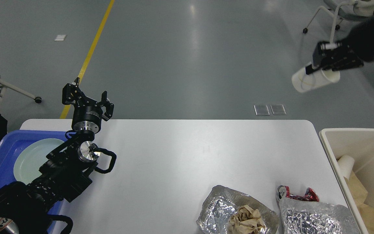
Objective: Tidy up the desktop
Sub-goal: 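Grasp the small cup and drop it into the bin, then move the right gripper over the foil packet and grasp it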
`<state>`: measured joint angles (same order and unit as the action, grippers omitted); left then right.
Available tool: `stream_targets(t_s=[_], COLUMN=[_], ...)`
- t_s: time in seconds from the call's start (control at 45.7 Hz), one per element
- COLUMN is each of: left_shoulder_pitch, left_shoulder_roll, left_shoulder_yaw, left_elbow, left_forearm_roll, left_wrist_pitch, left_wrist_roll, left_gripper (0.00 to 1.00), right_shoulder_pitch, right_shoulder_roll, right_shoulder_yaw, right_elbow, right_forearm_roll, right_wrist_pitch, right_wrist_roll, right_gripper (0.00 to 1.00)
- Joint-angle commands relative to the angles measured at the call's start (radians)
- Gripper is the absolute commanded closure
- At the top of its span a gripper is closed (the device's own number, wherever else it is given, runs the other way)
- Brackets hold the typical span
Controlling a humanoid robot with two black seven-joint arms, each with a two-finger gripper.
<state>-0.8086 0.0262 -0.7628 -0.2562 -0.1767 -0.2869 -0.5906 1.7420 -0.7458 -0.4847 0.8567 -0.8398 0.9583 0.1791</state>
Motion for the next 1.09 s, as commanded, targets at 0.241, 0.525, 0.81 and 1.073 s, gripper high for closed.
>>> stream_targets(t_s=[0.241, 0.525, 0.81, 1.073], left_shoulder_pitch=[0.0, 0.0, 0.0, 0.0], left_shoulder_roll=[0.0, 0.0, 0.0, 0.0], left_shoulder_yaw=[-0.001, 0.0, 0.0, 0.0], left_elbow=[0.0, 0.0, 0.0, 0.0], left_forearm_roll=[0.0, 0.0, -0.001, -0.001], left_wrist_pitch=[0.0, 0.0, 0.0, 0.0], left_wrist_roll=[0.0, 0.0, 0.0, 0.0], left_gripper=[0.0, 0.0, 0.0, 0.0], right_shoulder_pitch=[-0.536, -0.684, -0.604, -0.231], right_shoulder_roll=[0.241, 0.273, 0.267, 0.145], right_shoulder_yaw=[-0.351, -0.43, -0.399, -0.39], right_elbow=[-0.461, -0.565, -0.53, -0.17], right_forearm_roll=[-0.035, 0.039, 0.048, 0.1], right_wrist_pitch=[-0.426, -0.547, -0.535, -0.417], right_wrist_roll=[-0.003, -0.004, 0.005, 0.006], right_gripper=[1.0, 0.0, 0.0, 0.0])
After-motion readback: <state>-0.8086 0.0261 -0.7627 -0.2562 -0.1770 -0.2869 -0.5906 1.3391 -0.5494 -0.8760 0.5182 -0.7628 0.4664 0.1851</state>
